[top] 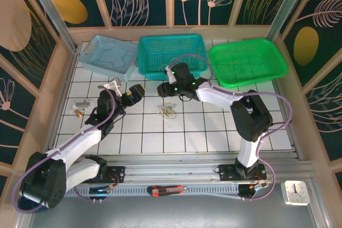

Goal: Untangle the cables

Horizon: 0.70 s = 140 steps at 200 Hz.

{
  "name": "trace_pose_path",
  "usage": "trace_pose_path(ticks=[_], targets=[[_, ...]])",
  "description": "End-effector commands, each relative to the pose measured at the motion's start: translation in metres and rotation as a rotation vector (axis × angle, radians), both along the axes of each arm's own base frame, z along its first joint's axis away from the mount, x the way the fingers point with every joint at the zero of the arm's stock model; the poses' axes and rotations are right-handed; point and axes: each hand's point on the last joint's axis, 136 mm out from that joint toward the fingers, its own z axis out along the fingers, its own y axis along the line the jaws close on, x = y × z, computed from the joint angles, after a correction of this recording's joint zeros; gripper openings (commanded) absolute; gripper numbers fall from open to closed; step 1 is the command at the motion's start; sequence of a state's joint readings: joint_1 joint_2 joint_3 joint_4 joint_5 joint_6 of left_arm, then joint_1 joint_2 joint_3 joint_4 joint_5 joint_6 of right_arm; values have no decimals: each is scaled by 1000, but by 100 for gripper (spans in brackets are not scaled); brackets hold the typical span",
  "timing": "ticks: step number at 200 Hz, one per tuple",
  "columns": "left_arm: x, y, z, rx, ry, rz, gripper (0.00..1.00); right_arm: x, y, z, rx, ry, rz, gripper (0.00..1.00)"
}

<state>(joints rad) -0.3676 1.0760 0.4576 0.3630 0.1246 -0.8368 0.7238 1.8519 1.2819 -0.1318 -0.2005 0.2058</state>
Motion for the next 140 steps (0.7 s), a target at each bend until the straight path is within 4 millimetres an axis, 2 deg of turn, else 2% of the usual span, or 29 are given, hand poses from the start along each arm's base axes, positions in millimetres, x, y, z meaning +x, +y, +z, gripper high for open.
trace_pose_path(ticks=[1,60,112,124,140], targets=[[-8,1,-6,-23,25,-13,99,-8,7,-19,-125,-7,65,59],[-9,2,-4,-43,17,-16,99,-2,19,-49,-234,-6,72,62],[-11,2,0,-55,5,-20,99,7,22,-71,-288,-3,57,58],[-11,1,2,-58,2,-22,99,9,24,-73,-288,-2,56,55],[-12,0,4,-59,-3,-28,99,11,27,-71,-285,-5,61,37]])
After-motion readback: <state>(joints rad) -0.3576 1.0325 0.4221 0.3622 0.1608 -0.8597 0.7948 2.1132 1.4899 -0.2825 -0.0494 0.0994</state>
